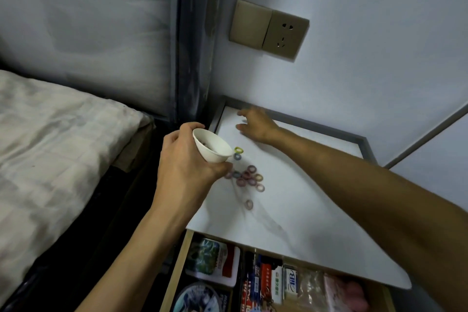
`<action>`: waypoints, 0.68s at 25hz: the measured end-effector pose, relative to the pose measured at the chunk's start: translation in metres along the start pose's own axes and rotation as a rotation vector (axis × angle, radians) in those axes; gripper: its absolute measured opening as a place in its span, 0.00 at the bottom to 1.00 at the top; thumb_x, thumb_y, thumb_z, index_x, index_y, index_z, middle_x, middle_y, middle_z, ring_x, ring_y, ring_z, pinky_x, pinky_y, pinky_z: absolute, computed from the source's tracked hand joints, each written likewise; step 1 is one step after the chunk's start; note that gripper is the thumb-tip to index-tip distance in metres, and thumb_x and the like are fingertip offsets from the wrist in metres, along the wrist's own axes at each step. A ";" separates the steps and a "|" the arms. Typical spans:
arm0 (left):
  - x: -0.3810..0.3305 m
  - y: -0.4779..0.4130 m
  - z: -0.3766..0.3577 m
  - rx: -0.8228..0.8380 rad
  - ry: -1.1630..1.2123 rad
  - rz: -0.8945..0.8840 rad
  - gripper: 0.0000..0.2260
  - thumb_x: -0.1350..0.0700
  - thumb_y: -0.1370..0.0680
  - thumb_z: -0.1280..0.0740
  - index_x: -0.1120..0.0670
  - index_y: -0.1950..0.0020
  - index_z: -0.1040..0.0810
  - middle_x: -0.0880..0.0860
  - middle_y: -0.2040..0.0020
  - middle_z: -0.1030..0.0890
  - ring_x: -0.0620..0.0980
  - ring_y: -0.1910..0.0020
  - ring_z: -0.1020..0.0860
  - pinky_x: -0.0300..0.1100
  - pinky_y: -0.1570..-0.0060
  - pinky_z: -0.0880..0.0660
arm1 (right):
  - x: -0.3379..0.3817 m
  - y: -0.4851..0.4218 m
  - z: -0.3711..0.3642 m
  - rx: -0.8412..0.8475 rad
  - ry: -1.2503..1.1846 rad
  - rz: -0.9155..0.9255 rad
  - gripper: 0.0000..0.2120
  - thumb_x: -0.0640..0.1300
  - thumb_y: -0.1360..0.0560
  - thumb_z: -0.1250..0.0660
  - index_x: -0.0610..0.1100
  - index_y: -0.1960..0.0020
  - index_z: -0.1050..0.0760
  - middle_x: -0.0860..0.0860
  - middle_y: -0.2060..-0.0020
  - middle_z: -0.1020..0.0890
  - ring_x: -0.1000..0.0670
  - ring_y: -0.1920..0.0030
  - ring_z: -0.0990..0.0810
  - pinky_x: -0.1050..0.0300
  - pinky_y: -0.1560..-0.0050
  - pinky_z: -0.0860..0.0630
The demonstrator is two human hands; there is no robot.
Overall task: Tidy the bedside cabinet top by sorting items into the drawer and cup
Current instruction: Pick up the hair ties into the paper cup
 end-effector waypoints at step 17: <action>-0.008 0.006 -0.030 0.119 -0.044 -0.019 0.37 0.49 0.37 0.19 0.48 0.32 0.31 0.46 0.44 0.29 0.45 0.47 0.29 0.27 0.62 0.35 | -0.025 0.032 -0.009 -0.187 0.526 0.062 0.17 0.26 0.27 0.40 0.35 0.39 0.31 0.39 0.42 0.24 0.41 0.42 0.24 0.53 0.46 0.27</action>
Point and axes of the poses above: each hand's wrist, its own y-axis away from the middle knuckle, its own z-axis out of the back of the hand, x = y × z, the point moved 10 cm from there along -y, towards the middle knuckle
